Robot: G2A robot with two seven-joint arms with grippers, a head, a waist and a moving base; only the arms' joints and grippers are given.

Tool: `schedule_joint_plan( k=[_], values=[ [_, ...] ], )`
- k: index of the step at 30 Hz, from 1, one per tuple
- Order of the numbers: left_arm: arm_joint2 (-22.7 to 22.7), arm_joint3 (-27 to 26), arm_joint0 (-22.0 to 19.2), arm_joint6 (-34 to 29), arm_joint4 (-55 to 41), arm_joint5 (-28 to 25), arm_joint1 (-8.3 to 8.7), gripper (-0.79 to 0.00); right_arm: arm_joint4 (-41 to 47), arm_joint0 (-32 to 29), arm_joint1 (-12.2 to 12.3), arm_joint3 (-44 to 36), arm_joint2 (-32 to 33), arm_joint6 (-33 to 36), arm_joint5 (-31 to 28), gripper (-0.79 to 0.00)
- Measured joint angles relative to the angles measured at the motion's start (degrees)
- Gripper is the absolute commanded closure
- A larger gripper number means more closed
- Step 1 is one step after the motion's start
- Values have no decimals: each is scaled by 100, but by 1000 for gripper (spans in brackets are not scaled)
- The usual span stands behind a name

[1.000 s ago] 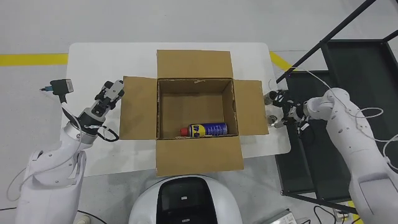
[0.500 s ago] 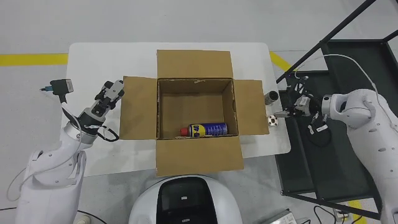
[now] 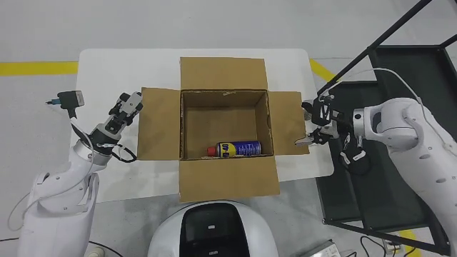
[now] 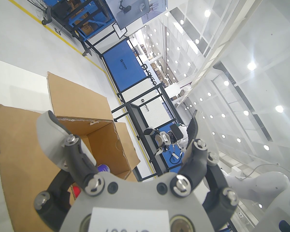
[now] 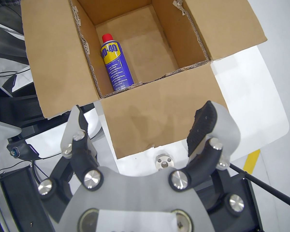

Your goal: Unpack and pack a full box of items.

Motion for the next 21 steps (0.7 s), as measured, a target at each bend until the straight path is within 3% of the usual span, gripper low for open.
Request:
schedule_joint_plan(
  k=[13, 21],
  values=[
    [0, 0, 0, 0, 0, 0, 0, -785, -86, 6, -16, -46, -38, -33, 148, -785],
    [0, 0, 0, 0, 0, 0, 0, -785, -173, 877, -179, -711, -1053, 586, 545, -785]
  ],
)
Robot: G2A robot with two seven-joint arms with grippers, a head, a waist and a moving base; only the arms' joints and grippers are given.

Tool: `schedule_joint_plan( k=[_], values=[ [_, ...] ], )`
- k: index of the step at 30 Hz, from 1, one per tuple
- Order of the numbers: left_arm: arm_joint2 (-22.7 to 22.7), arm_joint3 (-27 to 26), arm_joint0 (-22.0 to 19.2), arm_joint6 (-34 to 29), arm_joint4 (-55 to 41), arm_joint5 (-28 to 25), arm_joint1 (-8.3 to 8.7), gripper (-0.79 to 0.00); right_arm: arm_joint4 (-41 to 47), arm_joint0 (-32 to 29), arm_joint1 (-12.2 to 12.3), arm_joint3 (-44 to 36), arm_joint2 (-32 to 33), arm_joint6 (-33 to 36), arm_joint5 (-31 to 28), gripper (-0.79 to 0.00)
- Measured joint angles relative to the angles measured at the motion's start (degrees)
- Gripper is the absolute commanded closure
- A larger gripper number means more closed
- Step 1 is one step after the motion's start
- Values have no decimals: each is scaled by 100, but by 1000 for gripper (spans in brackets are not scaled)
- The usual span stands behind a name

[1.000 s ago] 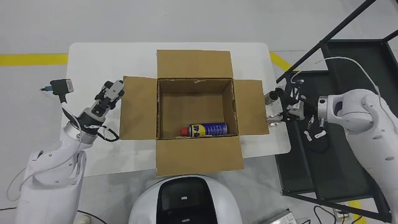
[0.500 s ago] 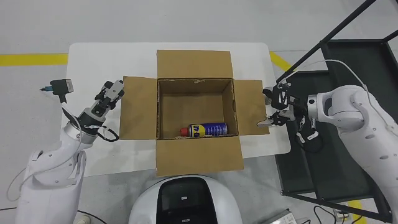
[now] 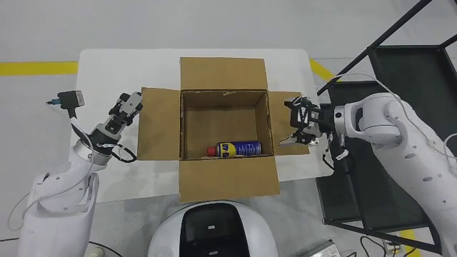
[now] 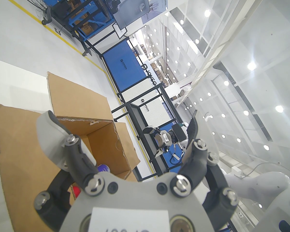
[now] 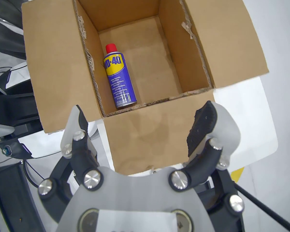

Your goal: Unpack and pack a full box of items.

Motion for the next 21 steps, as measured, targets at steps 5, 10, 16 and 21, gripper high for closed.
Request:
schedule_joint_plan(
  k=[5, 10, 16, 21],
  values=[
    [0, 0, 0, 0, 0, 0, 0, -785, -42, 809, -254, -80, -1082, 536, 466, -785],
    [0, 0, 0, 0, 0, 0, 0, -785, 19, 1513, -566, 292, -2009, 765, 924, -785],
    [0, 0, 0, 0, 0, 0, 0, -785, -62, 1983, -777, 716, -2509, 856, 1062, -785],
    [0, 0, 0, 0, 0, 0, 0, -785, -58, 1974, -773, 702, -2499, 852, 1059, -785]
  ],
)
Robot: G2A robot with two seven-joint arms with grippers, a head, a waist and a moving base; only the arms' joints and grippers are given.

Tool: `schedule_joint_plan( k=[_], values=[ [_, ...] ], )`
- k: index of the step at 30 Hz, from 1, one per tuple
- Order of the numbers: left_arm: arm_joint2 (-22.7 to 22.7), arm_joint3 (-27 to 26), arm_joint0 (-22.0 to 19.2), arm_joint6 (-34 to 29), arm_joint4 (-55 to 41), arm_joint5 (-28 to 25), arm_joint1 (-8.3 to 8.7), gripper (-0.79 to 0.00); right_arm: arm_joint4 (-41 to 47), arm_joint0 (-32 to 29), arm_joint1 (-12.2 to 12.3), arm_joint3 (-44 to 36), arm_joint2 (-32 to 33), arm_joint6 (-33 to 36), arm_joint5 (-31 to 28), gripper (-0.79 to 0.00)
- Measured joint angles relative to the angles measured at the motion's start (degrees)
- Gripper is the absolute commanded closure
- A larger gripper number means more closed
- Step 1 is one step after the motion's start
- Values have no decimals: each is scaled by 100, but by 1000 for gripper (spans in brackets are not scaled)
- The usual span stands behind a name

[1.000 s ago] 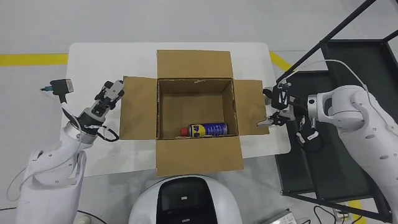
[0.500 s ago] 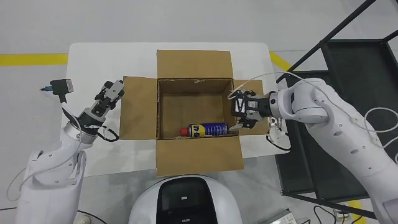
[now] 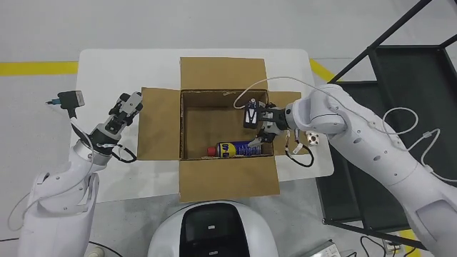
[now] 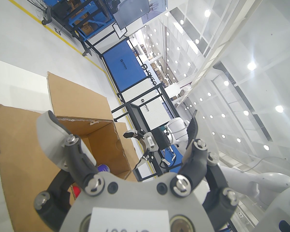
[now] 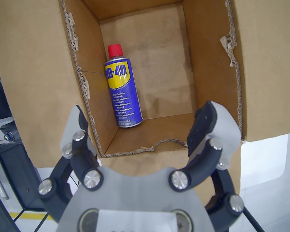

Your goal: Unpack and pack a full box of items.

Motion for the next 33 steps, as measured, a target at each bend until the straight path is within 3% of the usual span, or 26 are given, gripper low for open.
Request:
schedule_joint_plan(
  k=[10, 20, 33],
  values=[
    [0, 0, 0, 0, 0, 0, 0, -785, -267, 79, -60, -106, -126, 20, 13, -785],
    [0, 0, 0, 0, 0, 0, 0, -785, -621, 756, -608, 459, -1277, 397, 197, -785],
    [0, 0, 0, 0, 0, 0, 0, -785, -719, 1144, -1113, 1348, -1905, 157, 131, -785]
  ],
)
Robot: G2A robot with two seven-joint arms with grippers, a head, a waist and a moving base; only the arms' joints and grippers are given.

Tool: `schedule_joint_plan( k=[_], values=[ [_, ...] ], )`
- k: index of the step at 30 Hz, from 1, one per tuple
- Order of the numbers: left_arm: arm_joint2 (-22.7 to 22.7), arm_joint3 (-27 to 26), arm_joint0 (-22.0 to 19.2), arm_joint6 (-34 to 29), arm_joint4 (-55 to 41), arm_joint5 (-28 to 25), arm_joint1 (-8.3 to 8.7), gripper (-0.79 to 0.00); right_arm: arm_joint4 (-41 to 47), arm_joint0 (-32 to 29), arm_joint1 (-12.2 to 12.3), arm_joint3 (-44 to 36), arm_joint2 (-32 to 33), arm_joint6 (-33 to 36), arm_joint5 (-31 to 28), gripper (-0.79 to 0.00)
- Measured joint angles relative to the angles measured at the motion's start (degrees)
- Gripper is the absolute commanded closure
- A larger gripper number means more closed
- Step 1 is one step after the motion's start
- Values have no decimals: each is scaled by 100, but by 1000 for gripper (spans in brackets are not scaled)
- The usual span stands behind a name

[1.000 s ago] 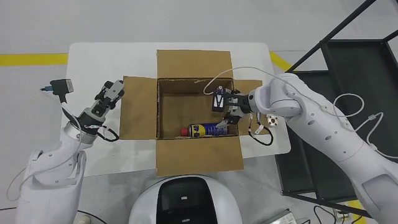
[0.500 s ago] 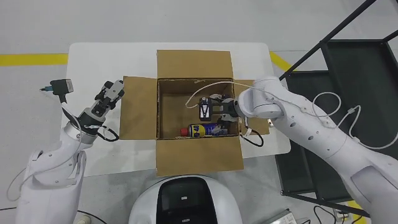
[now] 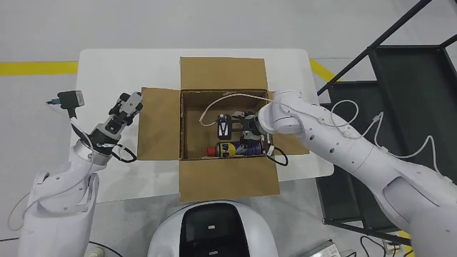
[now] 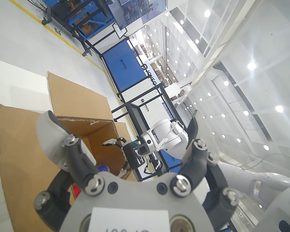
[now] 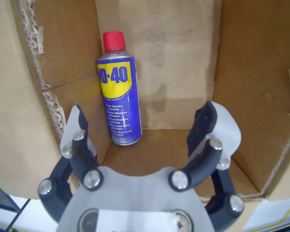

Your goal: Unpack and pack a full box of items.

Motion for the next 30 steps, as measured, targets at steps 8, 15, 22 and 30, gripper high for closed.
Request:
schedule_joint_plan(
  k=[8, 15, 22, 30],
  values=[
    [0, 0, 0, 0, 0, 0, 0, -785, -30, 203, -305, 543, -316, 3, -92, -785],
    [0, 0, 0, 0, 0, 0, 0, -785, 47, 391, -632, 1075, -655, 103, -305, -785],
    [0, 0, 0, 0, 0, 0, 0, -785, 46, 562, -973, 1631, -898, 80, -315, -785],
    [0, 0, 0, 0, 0, 0, 0, -785, 37, 675, -1355, 2280, -1145, 8, -454, -785]
  ],
)
